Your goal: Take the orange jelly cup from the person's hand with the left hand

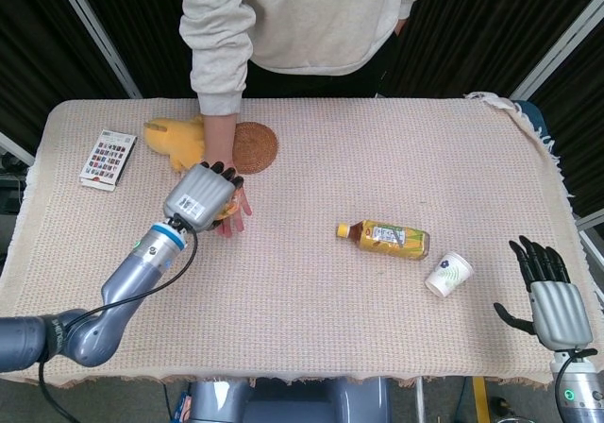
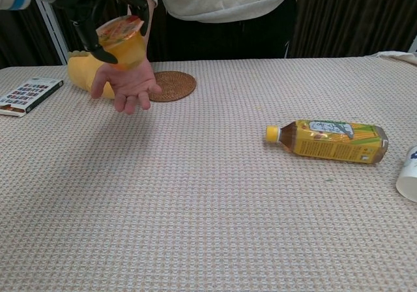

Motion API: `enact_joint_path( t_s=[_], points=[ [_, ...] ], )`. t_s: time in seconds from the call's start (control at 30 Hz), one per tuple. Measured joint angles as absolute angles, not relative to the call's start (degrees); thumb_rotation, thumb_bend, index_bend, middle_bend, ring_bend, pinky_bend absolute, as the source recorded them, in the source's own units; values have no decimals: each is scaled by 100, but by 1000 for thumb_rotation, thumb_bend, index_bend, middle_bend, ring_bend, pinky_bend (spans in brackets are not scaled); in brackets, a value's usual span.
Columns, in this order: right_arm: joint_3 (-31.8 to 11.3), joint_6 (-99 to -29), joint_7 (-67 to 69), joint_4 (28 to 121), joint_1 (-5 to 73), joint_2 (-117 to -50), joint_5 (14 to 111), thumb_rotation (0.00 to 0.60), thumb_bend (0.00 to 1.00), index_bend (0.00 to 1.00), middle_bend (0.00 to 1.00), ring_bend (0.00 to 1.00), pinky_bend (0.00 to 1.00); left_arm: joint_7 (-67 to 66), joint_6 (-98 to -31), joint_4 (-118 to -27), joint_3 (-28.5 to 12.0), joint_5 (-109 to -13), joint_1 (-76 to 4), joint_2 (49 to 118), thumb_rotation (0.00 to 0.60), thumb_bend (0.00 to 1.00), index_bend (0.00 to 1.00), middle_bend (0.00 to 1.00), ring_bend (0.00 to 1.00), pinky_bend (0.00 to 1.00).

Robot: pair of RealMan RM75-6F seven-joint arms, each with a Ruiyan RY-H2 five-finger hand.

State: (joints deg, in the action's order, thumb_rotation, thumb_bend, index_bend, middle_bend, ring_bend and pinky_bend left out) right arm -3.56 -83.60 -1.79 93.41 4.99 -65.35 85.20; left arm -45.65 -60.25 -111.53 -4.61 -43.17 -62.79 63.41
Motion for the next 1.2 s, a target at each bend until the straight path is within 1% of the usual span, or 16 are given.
enact_joint_path(
  t_s=[0.13, 0.3, 0.5, 0.63, 0.7, 0.77, 0.83, 0.87, 0.97, 1.03, 1.1, 1.2],
  points=[
    [-352, -8369, -226, 9352, 500, -6547, 8536, 600, 140, 4, 0, 0, 0, -4415, -6144, -11477, -121, -4814, -5894, 6043, 600, 559, 578, 513, 414, 465],
    [-358, -8385, -251, 9369, 494, -6565, 8531, 600, 139, 4, 0, 0, 0, -4084, -6189, -11450, 245, -5324, -5439, 6038, 600, 559, 578, 504, 411, 458],
    [-360, -8388, -258, 9372, 492, -6570, 8530, 600, 139, 5, 0, 0, 0, -3897, -6160, -10912, 456, -5552, -5121, 6474, 600, 558, 568, 473, 390, 451],
    [-358, -8399, -267, 9373, 487, -6573, 8537, 600, 139, 4, 0, 0, 0, -3863, -6132, -10416, 538, -5599, -4954, 6920, 600, 558, 544, 433, 362, 438],
    [-359, -8404, -265, 9373, 485, -6573, 8536, 600, 139, 4, 0, 0, 0, -3878, -6087, -10234, 572, -5564, -4902, 7082, 600, 547, 530, 395, 338, 429],
    [-361, -8404, -257, 9372, 482, -6571, 8529, 600, 140, 4, 0, 0, 0, -3916, -6003, -10072, 620, -5495, -4862, 7222, 600, 504, 508, 318, 308, 418],
    [-362, -8403, -249, 9370, 481, -6568, 8526, 600, 140, 4, 0, 0, 0, -3981, -5946, -9915, 674, -5454, -4830, 7340, 600, 457, 469, 232, 277, 397],
    [-361, -8405, -246, 9369, 480, -6566, 8531, 600, 139, 4, 0, 0, 0, -4019, -5931, -9839, 699, -5449, -4814, 7396, 600, 441, 450, 206, 259, 382],
    [-359, -8410, -240, 9366, 479, -6566, 8541, 600, 139, 4, 0, 0, 0, -4115, -5895, -9589, 773, -5456, -4733, 7592, 600, 374, 343, 106, 134, 254],
    [-357, -8412, -245, 9366, 478, -6567, 8546, 600, 139, 4, 0, 0, 0, -4128, -5834, -9496, 808, -5453, -4666, 7674, 600, 308, 220, 27, 27, 139],
    [-356, -8415, -247, 9368, 477, -6568, 8550, 600, 138, 4, 0, 0, 0, -4134, -5768, -9477, 831, -5429, -4639, 7686, 600, 265, 140, 0, 0, 76],
    [-354, -8416, -256, 9367, 477, -6572, 8553, 600, 139, 4, 0, 0, 0, -4148, -5719, -9506, 843, -5360, -4620, 7661, 600, 224, 52, 0, 0, 21]
  ],
)
